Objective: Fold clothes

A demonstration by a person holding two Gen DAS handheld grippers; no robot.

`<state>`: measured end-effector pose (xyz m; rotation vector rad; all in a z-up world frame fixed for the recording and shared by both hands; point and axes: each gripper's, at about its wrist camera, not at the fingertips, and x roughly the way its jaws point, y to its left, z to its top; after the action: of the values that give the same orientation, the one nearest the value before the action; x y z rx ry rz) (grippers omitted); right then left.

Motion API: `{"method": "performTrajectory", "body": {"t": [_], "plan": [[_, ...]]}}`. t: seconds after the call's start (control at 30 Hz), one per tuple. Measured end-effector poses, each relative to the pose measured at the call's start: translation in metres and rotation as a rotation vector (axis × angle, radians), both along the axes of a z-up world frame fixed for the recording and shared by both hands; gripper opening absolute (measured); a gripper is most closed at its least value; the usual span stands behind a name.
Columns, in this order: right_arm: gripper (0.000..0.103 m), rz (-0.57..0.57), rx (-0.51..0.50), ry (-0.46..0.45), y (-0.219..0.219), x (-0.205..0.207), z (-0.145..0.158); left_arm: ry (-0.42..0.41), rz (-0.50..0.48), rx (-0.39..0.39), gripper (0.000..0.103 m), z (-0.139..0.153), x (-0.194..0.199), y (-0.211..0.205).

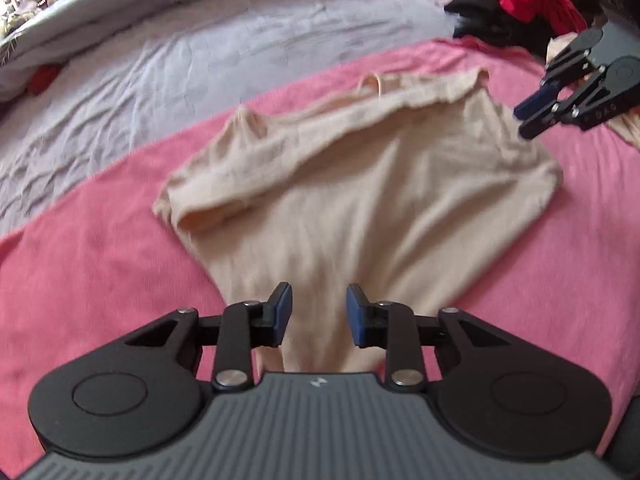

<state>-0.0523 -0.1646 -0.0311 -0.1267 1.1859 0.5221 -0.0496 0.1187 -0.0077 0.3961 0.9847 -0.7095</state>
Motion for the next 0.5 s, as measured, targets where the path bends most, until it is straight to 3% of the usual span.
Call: {"method": "performTrajectory", "body": {"t": [0.07,0.17,0.3,0.4,0.5], "plan": [[0.035,-0.017,0.065,-0.014,0.016,0.022,-0.004,0.009,-0.059,-0.021,0.037,-0.01,0.013,-0.022],[0.036,-0.043,0.163,-0.035,0.041,0.055,-0.011,0.048,-0.129,0.074,0.037,-0.044,0.007,-0.036],[0.03,-0.041,0.085,-0.128,0.054,0.098,-0.034,-0.02,-0.153,0.075,0.037,-0.055,-0.017,-0.024],[0.033,-0.207,0.035,-0.191,0.037,0.139,-0.035,0.019,-0.109,0.029,0.037,-0.056,-0.013,-0.016],[0.033,-0.36,0.012,-0.193,0.013,0.169,-0.03,0.035,-0.09,0.016,0.04,-0.052,-0.009,-0.014]]}}
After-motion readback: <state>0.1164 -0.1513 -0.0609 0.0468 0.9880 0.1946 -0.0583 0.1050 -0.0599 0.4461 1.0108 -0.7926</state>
